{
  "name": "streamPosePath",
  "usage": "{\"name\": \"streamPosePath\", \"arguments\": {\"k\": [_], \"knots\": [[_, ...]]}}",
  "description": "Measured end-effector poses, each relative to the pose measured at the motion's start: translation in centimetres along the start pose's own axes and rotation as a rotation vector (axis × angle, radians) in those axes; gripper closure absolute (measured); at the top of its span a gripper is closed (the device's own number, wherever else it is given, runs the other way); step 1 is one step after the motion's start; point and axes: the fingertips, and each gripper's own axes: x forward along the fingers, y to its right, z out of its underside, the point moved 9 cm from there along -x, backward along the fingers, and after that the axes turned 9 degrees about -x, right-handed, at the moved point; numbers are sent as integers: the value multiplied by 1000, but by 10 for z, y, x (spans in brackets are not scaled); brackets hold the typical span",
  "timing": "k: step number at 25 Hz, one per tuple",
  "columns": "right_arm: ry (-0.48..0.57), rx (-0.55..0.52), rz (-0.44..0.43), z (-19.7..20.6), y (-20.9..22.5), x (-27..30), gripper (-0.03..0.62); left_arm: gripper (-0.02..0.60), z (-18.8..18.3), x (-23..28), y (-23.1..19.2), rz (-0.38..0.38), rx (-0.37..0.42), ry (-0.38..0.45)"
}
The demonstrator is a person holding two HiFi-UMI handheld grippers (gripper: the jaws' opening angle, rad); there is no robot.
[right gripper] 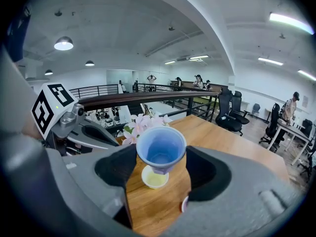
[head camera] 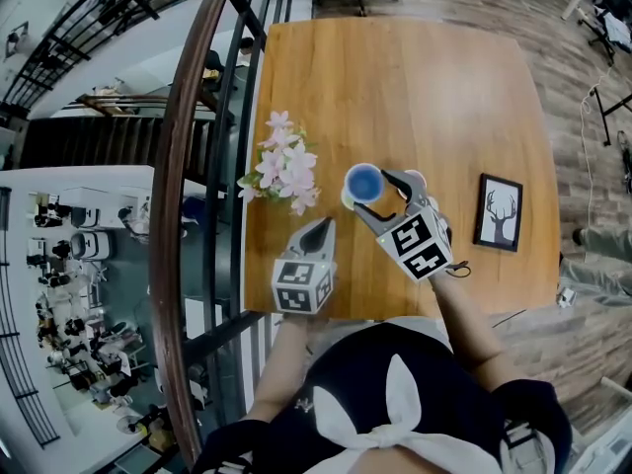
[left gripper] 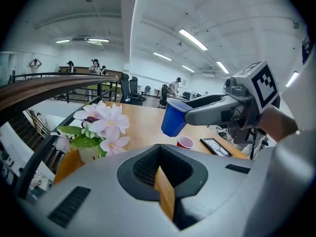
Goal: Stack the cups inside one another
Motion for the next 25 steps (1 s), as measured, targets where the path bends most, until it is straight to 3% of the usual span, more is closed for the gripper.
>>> {"name": "streamPosePath", "arguments": {"k": [25], "knots": [[-78,29,-79,30,-5,45,281,565,12,16,-16,-26,-54,-48]]}}
